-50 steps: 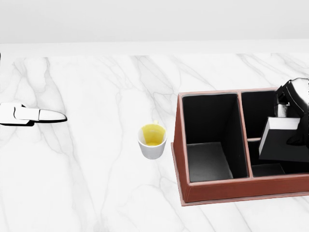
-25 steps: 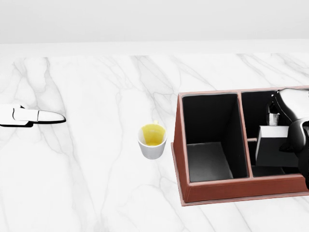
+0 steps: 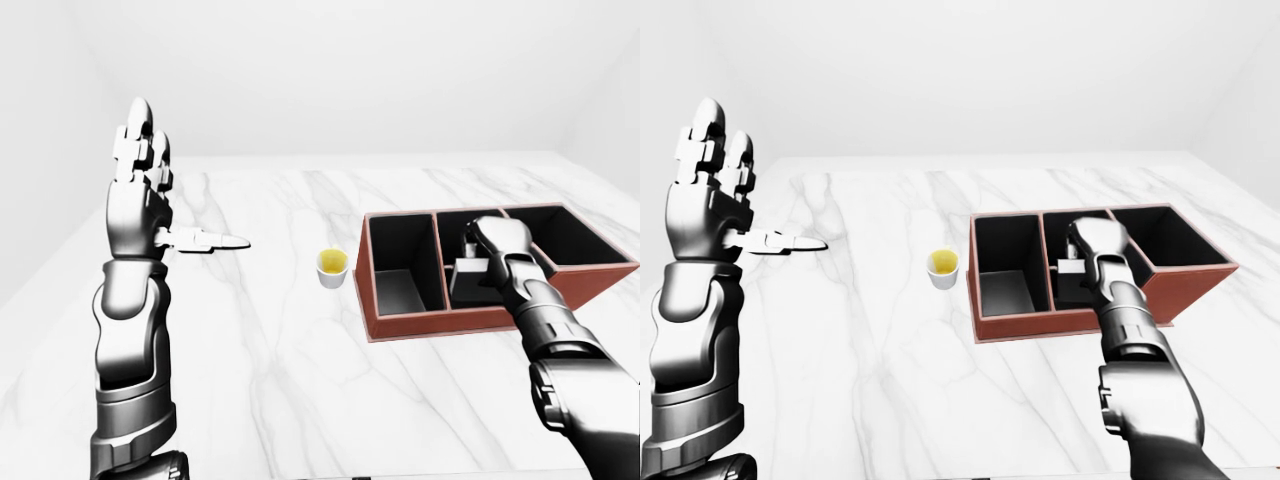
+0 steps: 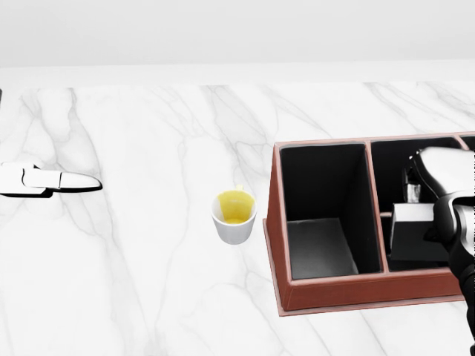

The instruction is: Pick up the book and place it in the caddy.

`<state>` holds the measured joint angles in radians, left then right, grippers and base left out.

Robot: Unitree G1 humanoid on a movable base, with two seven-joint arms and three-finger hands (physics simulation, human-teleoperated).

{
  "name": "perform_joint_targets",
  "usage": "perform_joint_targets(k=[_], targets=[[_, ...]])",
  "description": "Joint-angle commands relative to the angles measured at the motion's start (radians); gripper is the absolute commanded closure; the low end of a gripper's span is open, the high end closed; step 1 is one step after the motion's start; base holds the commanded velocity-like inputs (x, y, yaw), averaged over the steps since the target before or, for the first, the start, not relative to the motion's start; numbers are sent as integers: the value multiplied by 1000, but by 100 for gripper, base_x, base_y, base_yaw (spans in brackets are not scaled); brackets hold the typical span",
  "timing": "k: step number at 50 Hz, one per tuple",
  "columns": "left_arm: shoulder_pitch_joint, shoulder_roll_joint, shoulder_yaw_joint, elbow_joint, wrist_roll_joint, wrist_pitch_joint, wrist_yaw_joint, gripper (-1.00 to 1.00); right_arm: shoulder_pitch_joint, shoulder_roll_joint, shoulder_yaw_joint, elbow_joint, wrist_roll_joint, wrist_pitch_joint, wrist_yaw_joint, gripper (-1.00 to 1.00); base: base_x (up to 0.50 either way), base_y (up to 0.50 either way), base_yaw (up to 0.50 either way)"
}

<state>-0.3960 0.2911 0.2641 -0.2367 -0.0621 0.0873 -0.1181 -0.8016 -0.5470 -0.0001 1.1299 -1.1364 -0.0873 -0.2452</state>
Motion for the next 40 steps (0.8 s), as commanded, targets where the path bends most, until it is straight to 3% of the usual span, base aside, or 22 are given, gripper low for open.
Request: perform_joint_targets(k=[1,16,18,19,20,30,40], targets=[[4,-2,-2,16,3,0,0,-100,-23,6,7,46,-52,0,-71,100,0,0,0],[6,0,1,12,4,0,-2,-100,-30,15,17,80,-59,0,-104,100,0,0,0],[5,0,0,13,5,0,-2,-100,-32,14,17,77,-58,0,-106,21,0,0,0],[4,-1,-1,18,5,0,-2,-100,-31,12,18,76,-61,0,-116,-50,0,0,0],[5,-1,-1,20,6,0,-2,-100,-31,11,17,77,-60,0,-111,-100,0,0,0],[3,-3,-3,22,7,0,-2,-100,-7,1,-4,4,-33,0,-58,-100,0,0,0],[-6,-5,-9,33,6,0,2,-100,145,0,-93,-335,75,0,158,-100,0,0,0]])
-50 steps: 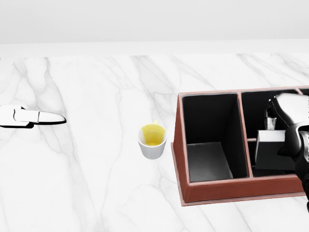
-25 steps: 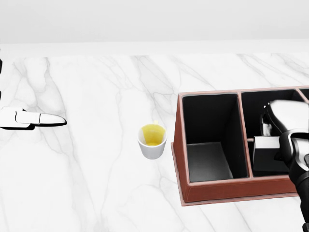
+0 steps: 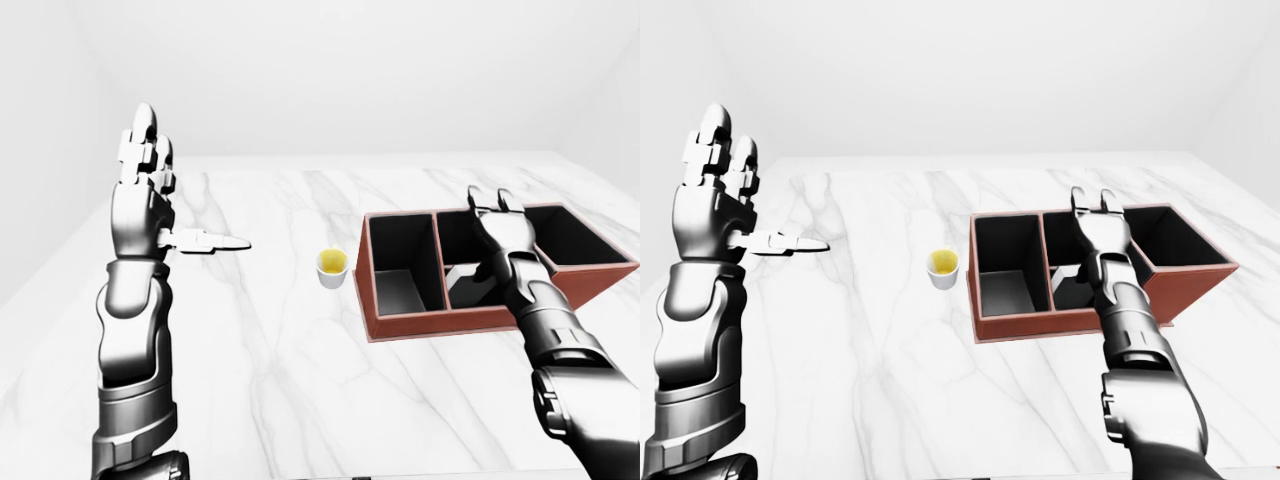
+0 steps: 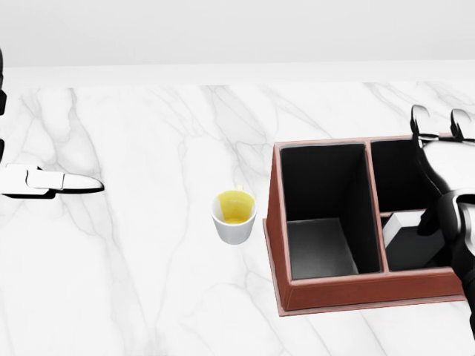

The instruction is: Pick up the book and place it in the caddy.

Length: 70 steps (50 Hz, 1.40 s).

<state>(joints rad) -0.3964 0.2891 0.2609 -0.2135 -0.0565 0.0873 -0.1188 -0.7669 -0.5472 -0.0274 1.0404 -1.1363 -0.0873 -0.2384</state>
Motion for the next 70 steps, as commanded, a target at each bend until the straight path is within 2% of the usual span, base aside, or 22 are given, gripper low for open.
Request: perform_joint_targets(k=[1,14,28,35,43,55,60,65,70], targets=[[-7,-3,-6,11,1,0,3,-100,130,0,-74,-286,82,0,171,-100,0,0,0],[-12,-4,-8,-13,-3,0,3,-100,274,19,-165,-637,180,0,399,-100,0,0,0],[-20,-4,-11,-16,-8,0,4,-100,346,32,-236,-918,285,0,586,-100,0,0,0],[-23,-4,-14,-36,-6,0,2,-100,375,65,-269,-1081,393,0,694,-100,0,0,0],[2,-9,-12,-86,-3,0,-12,-100,375,89,-297,-1238,531,0,768,-100,0,0,0],[106,-45,-8,-278,8,0,-60,-100,395,110,-333,-1423,710,0,794,-100,0,0,0],[144,-64,-13,-376,21,0,-84,-100,424,123,-348,-1515,785,75,800,-100,0,0,0],[165,-77,-3,-498,24,0,-105,-100,457,142,-376,-1638,865,175,815,-100,0,0,0],[179,-82,8,-612,24,0,-122,-100,490,155,-406,-1749,938,175,823,-100,0,0,0]])
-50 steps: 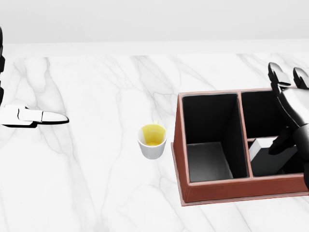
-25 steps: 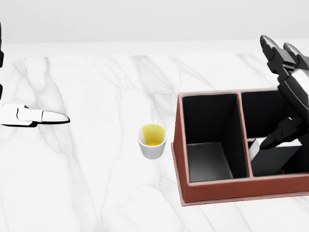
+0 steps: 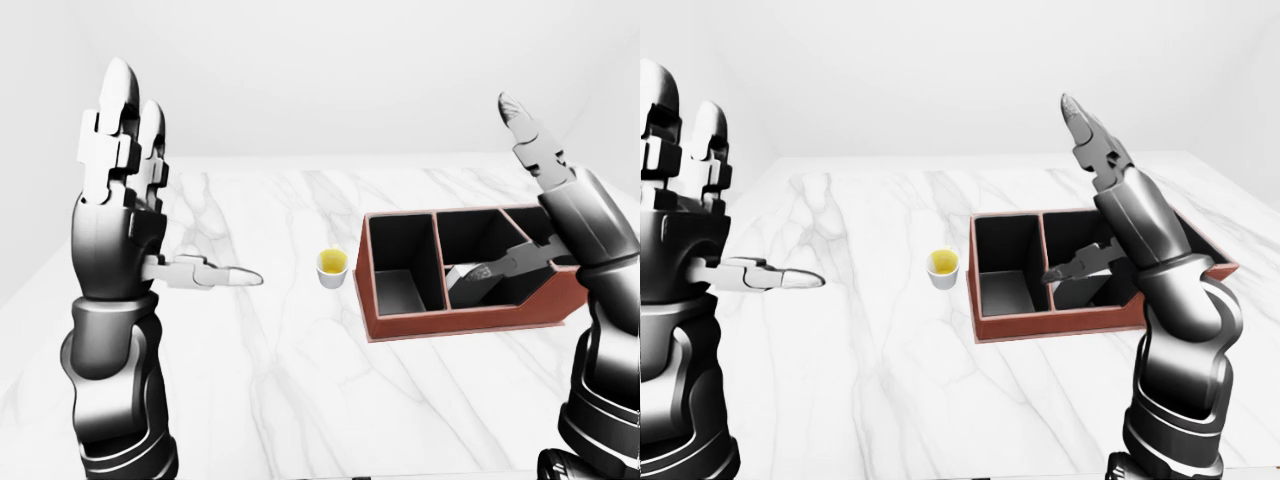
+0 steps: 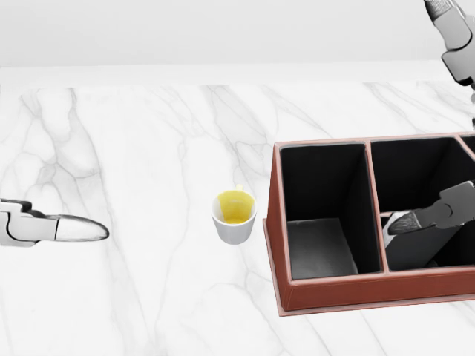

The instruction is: Pick up the book and place it in the caddy.

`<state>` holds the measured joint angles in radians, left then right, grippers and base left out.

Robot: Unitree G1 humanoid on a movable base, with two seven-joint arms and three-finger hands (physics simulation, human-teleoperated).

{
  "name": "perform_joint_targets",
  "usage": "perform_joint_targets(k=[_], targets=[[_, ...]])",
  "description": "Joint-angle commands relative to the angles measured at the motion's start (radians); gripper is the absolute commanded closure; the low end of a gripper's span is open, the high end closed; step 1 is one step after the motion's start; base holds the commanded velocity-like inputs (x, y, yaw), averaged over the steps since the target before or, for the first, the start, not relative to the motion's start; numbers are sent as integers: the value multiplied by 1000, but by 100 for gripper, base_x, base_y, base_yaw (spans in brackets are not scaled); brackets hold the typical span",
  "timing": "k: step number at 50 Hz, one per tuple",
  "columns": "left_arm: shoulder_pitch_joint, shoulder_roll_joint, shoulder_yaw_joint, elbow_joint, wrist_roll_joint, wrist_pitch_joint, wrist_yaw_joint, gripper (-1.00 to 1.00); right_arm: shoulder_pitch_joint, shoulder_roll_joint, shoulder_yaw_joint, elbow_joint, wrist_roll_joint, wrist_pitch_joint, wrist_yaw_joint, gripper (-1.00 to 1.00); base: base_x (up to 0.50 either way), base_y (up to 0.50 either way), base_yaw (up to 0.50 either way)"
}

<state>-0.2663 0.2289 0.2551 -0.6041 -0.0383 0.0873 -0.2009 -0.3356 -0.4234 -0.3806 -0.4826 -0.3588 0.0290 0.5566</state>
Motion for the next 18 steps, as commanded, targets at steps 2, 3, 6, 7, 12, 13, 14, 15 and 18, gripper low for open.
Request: perform_joint_targets(k=[2,3,6,7,12,13,14,15,18], targets=[[50,-21,24,-287,1,0,-46,-100,81,43,-75,-295,208,58,33,-100,0,0,0],[49,-21,27,-303,1,0,-48,-100,85,43,-82,-311,223,58,30,-100,0,0,0],[54,-23,29,-357,1,0,-53,-100,110,48,-107,-357,260,58,26,-100,0,0,0],[57,-23,30,-381,2,0,-56,-100,120,53,-121,-381,280,58,26,-100,0,0,0],[65,-16,62,-442,-24,0,-63,-100,144,55,-207,-466,420,58,-2,-100,0,0,0],[70,-7,64,-443,-39,0,-52,-100,151,55,-233,-490,462,58,-10,-100,0,0,0],[77,7,68,-443,-64,0,-35,-100,156,49,-234,-490,471,58,-19,-100,0,0,0],[88,22,70,-443,-94,0,-12,-100,165,51,-252,-508,500,58,-25,-100,0,0,0],[143,118,74,-443,-249,0,118,-100,192,54,-298,-549,579,58,-47,-100,0,0,0]])
